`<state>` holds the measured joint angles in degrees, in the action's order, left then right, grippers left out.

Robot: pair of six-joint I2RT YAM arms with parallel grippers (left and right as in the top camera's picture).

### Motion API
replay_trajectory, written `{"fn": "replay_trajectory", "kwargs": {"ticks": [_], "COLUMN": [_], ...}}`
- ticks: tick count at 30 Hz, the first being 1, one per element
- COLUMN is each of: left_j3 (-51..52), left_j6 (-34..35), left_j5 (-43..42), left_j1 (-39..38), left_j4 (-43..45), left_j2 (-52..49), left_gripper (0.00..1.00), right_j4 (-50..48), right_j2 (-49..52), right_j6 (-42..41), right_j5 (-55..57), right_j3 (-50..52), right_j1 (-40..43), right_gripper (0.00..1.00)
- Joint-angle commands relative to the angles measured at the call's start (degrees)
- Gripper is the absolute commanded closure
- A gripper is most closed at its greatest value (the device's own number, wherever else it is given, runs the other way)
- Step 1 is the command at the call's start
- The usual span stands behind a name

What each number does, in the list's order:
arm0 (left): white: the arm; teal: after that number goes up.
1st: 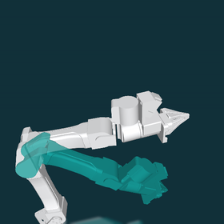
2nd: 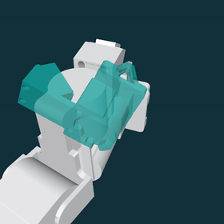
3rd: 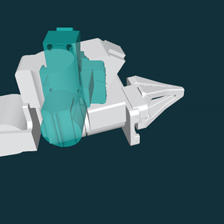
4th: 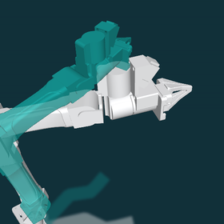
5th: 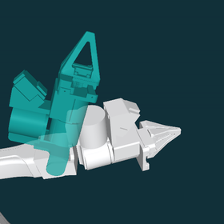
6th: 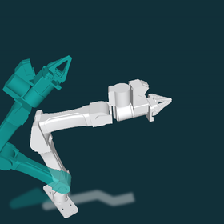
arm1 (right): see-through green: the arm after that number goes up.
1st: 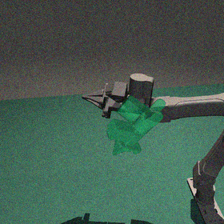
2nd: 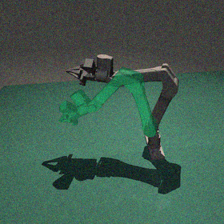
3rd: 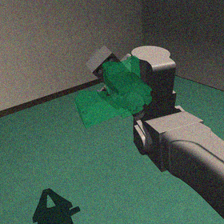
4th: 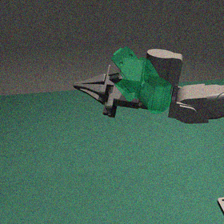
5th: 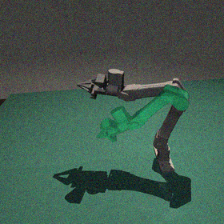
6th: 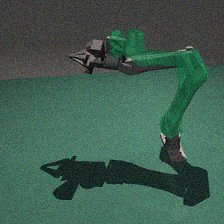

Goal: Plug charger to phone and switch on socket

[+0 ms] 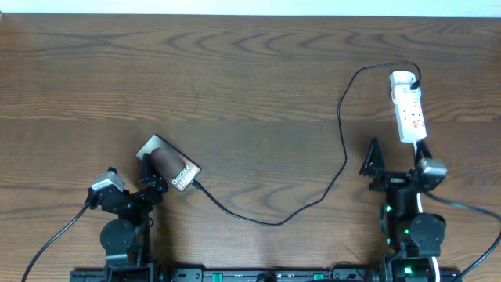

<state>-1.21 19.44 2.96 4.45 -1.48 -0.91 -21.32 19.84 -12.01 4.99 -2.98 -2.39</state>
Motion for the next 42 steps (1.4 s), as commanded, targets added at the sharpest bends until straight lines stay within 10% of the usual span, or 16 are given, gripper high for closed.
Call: {"fn": "replay_trajectory", "kwargs": {"ticks": [1, 6, 42], "left_j3": [0.96, 0.96, 0.96], "left_j6": [-0.57, -0.57, -0.57], "left_j5": [0.94, 0.94, 0.94], "left_j1": [0.31, 0.31, 0.31], "left_j4": [-2.4, -2.4, -2.4], "left_j2": [0.28, 0.28, 0.28], "left_gripper": [0.12, 0.12, 0.12], "right_j4": [7.54, 25.99, 25.27], "right_j2": [-7.13, -17.4, -19.54], "right_j6": [-0.83, -0.28, 2.4], "right_j5": [1.09, 0.76, -1.05], "right_j3": [2.69, 2.62, 2.67], "right_j1": [-0.2, -0.17, -0.24], "right_gripper": [0.01, 0.01, 0.01]}}
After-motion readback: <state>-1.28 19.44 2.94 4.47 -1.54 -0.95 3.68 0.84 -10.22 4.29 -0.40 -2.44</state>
